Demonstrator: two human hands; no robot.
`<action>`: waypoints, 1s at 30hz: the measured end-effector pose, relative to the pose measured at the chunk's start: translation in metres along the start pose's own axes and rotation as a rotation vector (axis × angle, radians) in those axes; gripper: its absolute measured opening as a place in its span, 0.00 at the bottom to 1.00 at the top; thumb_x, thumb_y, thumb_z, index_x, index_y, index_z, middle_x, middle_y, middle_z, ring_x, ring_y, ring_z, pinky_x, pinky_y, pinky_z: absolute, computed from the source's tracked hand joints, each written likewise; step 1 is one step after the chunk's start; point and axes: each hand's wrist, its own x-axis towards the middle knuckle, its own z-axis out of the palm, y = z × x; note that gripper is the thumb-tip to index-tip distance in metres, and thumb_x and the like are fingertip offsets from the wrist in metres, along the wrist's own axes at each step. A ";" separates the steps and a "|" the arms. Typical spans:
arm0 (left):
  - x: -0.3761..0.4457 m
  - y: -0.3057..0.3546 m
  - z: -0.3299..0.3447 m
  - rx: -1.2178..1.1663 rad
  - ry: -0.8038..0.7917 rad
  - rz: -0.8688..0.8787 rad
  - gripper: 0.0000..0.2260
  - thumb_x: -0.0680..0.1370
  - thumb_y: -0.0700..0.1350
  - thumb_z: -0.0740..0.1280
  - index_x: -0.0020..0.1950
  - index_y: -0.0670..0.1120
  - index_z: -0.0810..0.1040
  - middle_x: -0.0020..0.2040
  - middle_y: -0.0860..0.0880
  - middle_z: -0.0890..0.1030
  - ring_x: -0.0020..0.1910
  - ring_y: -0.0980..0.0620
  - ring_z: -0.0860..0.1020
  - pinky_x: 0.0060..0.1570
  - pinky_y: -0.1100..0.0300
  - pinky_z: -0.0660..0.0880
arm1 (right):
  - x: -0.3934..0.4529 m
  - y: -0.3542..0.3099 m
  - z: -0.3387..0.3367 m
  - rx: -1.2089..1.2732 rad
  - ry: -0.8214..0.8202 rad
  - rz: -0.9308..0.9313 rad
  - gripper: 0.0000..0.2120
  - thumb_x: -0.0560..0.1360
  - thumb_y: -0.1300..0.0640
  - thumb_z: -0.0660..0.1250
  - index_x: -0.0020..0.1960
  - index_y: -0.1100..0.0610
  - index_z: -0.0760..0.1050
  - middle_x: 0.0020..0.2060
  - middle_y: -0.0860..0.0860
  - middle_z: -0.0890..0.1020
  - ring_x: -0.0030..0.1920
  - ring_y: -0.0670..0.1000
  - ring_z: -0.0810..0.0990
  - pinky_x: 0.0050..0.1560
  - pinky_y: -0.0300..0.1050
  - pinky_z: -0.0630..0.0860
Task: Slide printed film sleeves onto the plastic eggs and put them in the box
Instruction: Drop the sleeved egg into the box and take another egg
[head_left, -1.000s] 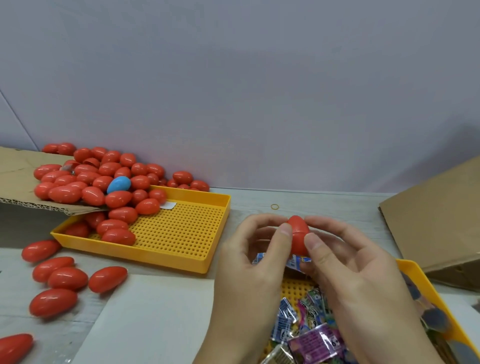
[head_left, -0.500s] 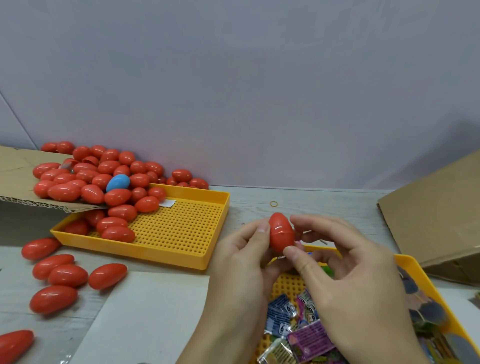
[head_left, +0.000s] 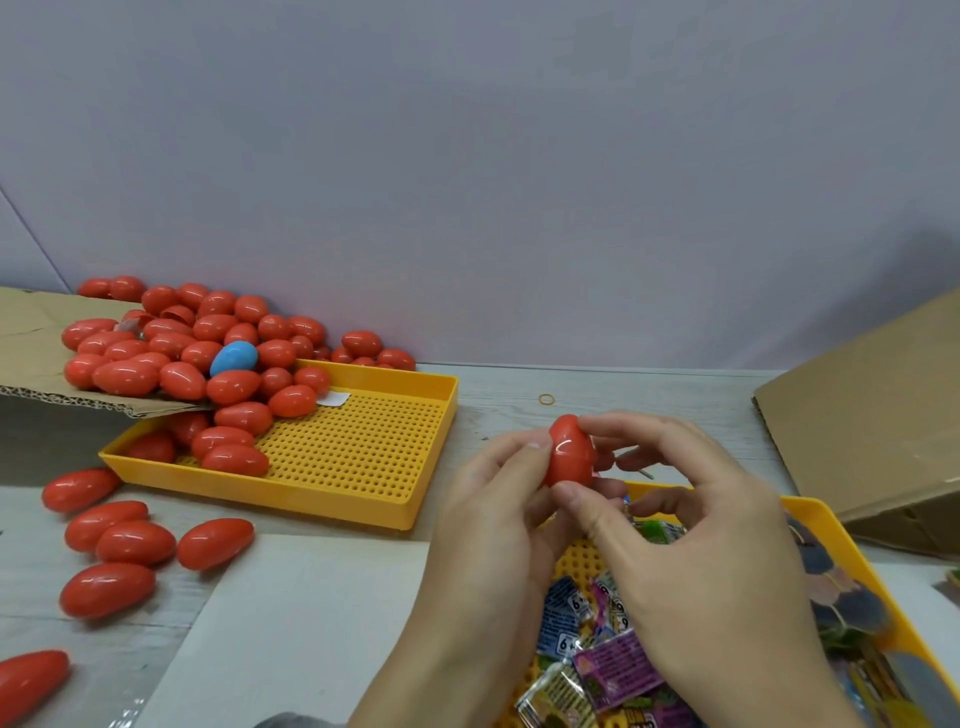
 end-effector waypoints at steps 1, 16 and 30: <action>0.000 0.000 0.000 0.004 -0.001 0.005 0.13 0.76 0.41 0.64 0.51 0.32 0.80 0.43 0.38 0.84 0.38 0.44 0.83 0.37 0.57 0.82 | 0.000 0.000 0.000 -0.003 0.001 0.002 0.15 0.63 0.48 0.74 0.49 0.37 0.80 0.48 0.37 0.81 0.53 0.40 0.78 0.43 0.32 0.76; -0.003 0.001 0.003 0.076 -0.108 -0.008 0.14 0.74 0.45 0.65 0.51 0.35 0.81 0.40 0.37 0.83 0.34 0.43 0.83 0.37 0.57 0.80 | 0.001 -0.004 -0.001 -0.049 0.011 -0.054 0.20 0.62 0.60 0.80 0.48 0.41 0.81 0.43 0.41 0.81 0.49 0.40 0.79 0.38 0.25 0.73; -0.007 0.012 0.004 -0.382 -0.365 -0.310 0.19 0.77 0.43 0.54 0.42 0.32 0.80 0.41 0.30 0.80 0.36 0.37 0.82 0.35 0.55 0.81 | 0.001 -0.012 0.001 -0.098 0.032 -0.128 0.20 0.59 0.48 0.82 0.49 0.43 0.83 0.42 0.43 0.76 0.42 0.43 0.81 0.33 0.26 0.72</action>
